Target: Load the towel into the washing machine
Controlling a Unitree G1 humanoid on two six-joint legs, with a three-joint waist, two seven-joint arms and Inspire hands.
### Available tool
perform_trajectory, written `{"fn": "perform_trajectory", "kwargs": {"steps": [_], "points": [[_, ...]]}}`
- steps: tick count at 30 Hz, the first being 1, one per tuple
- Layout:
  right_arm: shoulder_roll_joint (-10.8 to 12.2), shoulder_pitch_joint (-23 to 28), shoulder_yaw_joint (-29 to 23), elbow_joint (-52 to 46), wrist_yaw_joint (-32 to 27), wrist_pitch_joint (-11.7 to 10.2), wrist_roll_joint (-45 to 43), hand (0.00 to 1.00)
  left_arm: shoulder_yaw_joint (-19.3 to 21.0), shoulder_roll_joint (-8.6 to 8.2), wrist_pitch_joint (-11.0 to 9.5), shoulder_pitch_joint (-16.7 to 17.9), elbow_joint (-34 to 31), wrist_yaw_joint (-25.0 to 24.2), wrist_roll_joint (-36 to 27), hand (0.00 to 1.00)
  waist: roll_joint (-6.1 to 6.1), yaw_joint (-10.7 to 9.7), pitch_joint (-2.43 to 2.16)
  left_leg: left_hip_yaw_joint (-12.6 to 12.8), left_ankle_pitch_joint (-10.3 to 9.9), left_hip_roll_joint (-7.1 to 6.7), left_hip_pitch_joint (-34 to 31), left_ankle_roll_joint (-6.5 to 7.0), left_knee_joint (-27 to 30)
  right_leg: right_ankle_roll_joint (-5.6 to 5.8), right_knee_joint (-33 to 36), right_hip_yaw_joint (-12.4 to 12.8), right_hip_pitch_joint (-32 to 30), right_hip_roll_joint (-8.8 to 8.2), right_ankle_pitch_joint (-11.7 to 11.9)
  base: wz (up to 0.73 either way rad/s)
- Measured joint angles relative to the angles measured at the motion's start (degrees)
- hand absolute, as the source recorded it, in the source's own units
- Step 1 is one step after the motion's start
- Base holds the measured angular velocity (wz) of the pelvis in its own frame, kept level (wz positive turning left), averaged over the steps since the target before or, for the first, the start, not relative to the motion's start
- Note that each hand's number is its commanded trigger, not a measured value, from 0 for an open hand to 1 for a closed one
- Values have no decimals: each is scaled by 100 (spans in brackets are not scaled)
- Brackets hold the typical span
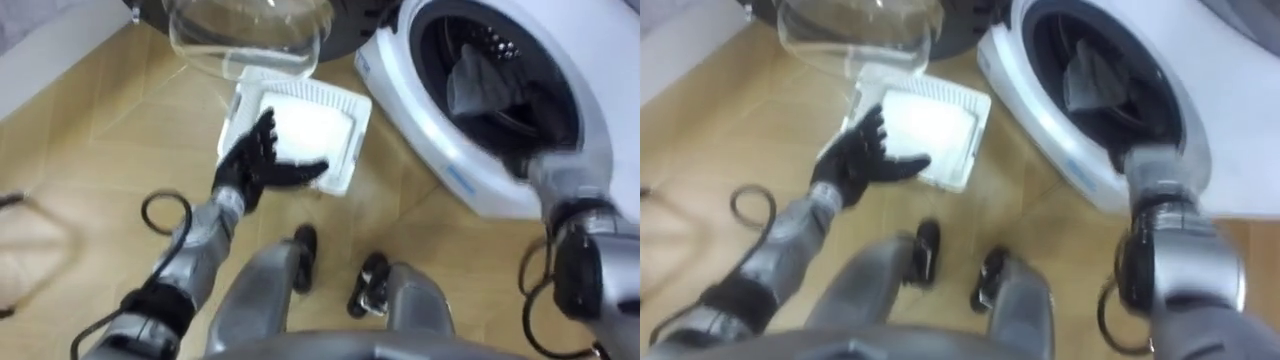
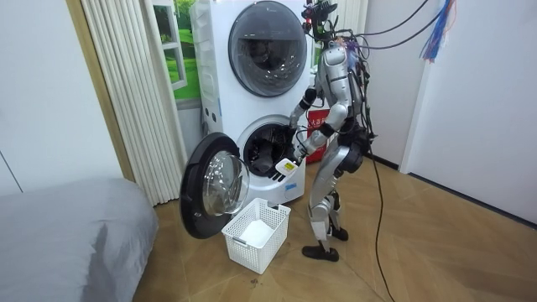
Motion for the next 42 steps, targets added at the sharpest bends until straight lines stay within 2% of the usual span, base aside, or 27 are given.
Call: {"fn": "perform_trajectory", "kwargs": {"steps": [2, 3, 4, 6, 9, 10, 14, 15, 16, 18, 23, 25, 27, 31, 35, 36, 40, 42], "points": [[12, 515, 274, 37, 334, -72, -308, 0, 16, 65, -2, 194, 231, 0, 161, 0, 29, -14, -28, 2, -2, 16, 286, -7, -178, 13, -265, 18, 314, 67, 65, -10], [12, 851, 400, 23, 484, -135, -752, 0, 68, 142, -6, 345, 271, 0, 240, 0, 24, -42, -44, 2, -11, 14, 462, -23, -289, 23, -393, 17, 491, 85, 74, 0], [11, 1200, 462, 14, 583, -201, -1107, 0, 99, 256, -11, 541, 271, 13, 291, 0, 13, -91, -81, 5, -16, 14, 588, -34, -390, 27, -500, 0, 617, 96, 82, -3], [11, 1655, 626, 17, 647, -296, -1664, 0, 283, 369, -20, 804, 311, 49, 650, 0, 9, -144, -123, 16, -31, 40, 719, -69, -466, 28, -658, 1, 770, 151, 113, -9], [50, 2245, 806, 109, 727, -290, -2869, 0, 641, 358, -59, 969, 832, 189, 1147, 0, 9, -196, -169, 10, -62, 77, 1001, -121, -570, 13, -930, 13, 1108, 244, 159, -10], [73, 2390, 909, 137, 801, -287, -3375, 0, 742, 358, -74, 1048, 964, 262, 1297, 0, 3, -197, -196, 18, -74, 91, 1103, -140, -628, 4, -1015, 21, 1205, 270, 172, -10], [218, 2517, 1108, 385, 961, -273, -4707, 0, 988, 344, -122, 1227, 1278, 470, 1770, 0, -8, -176, -227, 103, -55, 145, 1574, -185, -938, -7, -1371, 134, 1643, 385, 297, -18], [264, 2601, 1139, 389, 1011, -253, -5014, 0, 1013, 345, -125, 1295, 1348, 563, 1834, 0, -17, -202, -255, 105, -49, 142, 1718, -196, -1029, -5, -1447, 135, 1795, 396, 302, 0], [287, 2670, 1195, 384, 1047, -225, -5262, 0, 1013, 348, -125, 1339, 1431, 631, 1831, 0, -16, -205, -304, 108, -42, 138, 1834, -207, -1105, 0, -1521, 141, 1896, 408, 310, 0], [300, 2744, 1217, 286, 1067, -158, -5517, 0, 1029, 348, -124, 1425, 1578, 703, 1833, 0, -12, -200, -324, 118, -34, 135, 1992, -219, -1185, -1, -1604, 146, 2037, 419, 318, -2], [429, 2830, 1239, 304, 1077, -110, -5939, 0, 1235, 335, -107, 1593, 1858, 815, 1828, 0, -14, -239, -310, 119, -12, 140, 2436, -257, -1383, -10, -1908, 140, 2503, 471, 375, 0], [508, 2837, 1239, 305, 1139, -112, -6080, 0, 1263, 324, -105, 1661, 1944, 876, 1831, 0, 14, -266, -288, 122, -15, 144, 2523, -272, -1420, -10, -1917, 141, 2570, 479, 377, 0], [522, 2833, 1239, 320, 1187, -113, -6079, 0, 1356, 270, -94, 1667, 2057, 903, 1835, 0, 47, -280, -245, 129, -24, 144, 2589, -280, -1442, -9, -1926, 150, 2611, 481, 377, -3], [531, 2888, 1213, 324, 1286, -109, -6081, 0, 1567, 188, 28, 1772, 2077, 914, 1831, 0, 59, -312, -231, 139, -24, 135, 2707, -282, -1516, -9, -2002, 308, 2733, 496, 377, -1], [563, 2889, 1053, 344, 1332, 7, -6121, 0, 1797, 54, 127, 1772, 2170, 1022, 1833, 0, 61, -309, -233, 143, -36, 140, 2827, -299, -1552, -8, -2004, 308, 2826, 506, 376, 0], [563, 2878, 1054, 334, 1340, 61, -6123, 0, 1887, 33, 157, 1746, 2262, 1022, 1829, 0, 33, -303, -213, 143, -38, 140, 2838, -302, -1555, -8, -2006, 296, 2839, 510, 376, 0], [589, 2889, 940, 340, 1405, 146, -6123, 0, 2165, -41, 404, 1772, 2312, 1016, 1829, 0, 3, -295, -209, 143, -49, 141, 2854, -316, -1542, -7, -2016, 282, 2859, 524, 375, 0], [598, 2890, 877, 343, 1460, 199, -6125, 0, 2297, -79, 463, 1775, 2312, 1016, 1829, 0, -4, -296, -216, 141, -51, 141, 2854, -319, -1528, -7, -2015, 276, 2867, 527, 375, 0]]}}
